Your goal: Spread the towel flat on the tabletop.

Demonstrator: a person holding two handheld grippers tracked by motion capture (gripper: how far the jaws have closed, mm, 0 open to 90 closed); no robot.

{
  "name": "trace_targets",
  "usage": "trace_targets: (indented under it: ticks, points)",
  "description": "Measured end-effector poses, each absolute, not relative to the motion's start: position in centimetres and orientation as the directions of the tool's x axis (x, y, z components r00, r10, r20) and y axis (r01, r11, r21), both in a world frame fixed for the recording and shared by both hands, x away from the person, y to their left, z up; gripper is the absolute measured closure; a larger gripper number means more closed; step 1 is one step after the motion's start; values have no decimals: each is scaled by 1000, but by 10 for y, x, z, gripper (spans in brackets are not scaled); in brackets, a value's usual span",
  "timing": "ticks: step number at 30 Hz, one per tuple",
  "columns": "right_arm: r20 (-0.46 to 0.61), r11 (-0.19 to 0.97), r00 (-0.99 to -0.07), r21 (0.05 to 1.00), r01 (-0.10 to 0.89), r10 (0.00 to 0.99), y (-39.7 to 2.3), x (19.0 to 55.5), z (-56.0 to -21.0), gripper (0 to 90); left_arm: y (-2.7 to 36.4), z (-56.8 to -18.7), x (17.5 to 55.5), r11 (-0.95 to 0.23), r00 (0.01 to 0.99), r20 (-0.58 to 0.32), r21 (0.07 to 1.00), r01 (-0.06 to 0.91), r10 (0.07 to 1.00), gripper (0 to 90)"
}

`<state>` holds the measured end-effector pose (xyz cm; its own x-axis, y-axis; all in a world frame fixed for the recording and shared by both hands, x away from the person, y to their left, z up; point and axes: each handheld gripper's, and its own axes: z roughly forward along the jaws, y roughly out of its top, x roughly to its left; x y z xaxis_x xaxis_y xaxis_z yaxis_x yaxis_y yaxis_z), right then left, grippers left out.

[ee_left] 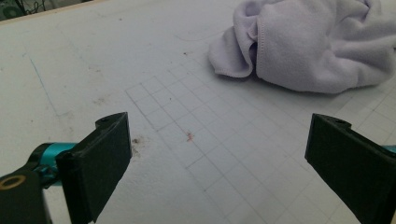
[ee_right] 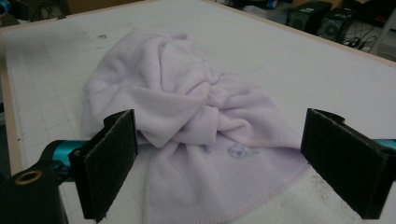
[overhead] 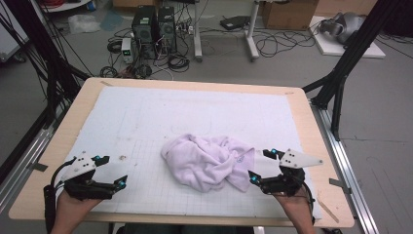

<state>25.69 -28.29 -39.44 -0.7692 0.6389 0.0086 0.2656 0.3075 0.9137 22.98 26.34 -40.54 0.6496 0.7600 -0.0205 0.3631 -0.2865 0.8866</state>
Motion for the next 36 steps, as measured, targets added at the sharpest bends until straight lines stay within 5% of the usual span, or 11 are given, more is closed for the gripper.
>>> trace_targets:
  ticks: [23,29,32,33,34,36]
  points:
    - [59,440,-879,849,293,473,-185,324,-395,184,254,-398,239,-280,671,-25,897,343,741,126]
    - [86,478,-899,823,307,429,-169,336,-407,325,250,-395,245,-286,706,-48,893,347,706,232]
    - [100,511,-907,799,318,409,-163,341,-415,550,248,-395,248,-294,715,-48,891,346,697,275]
    - [100,511,-907,799,318,409,-163,341,-415,550,248,-394,249,-295,718,-47,892,343,695,275]
    - [102,533,-918,788,310,383,-160,342,-417,683,247,-393,249,-295,720,-47,892,342,692,286]
    - [112,526,-929,798,295,352,-159,341,-414,728,245,-389,250,-295,727,-48,894,337,685,310]
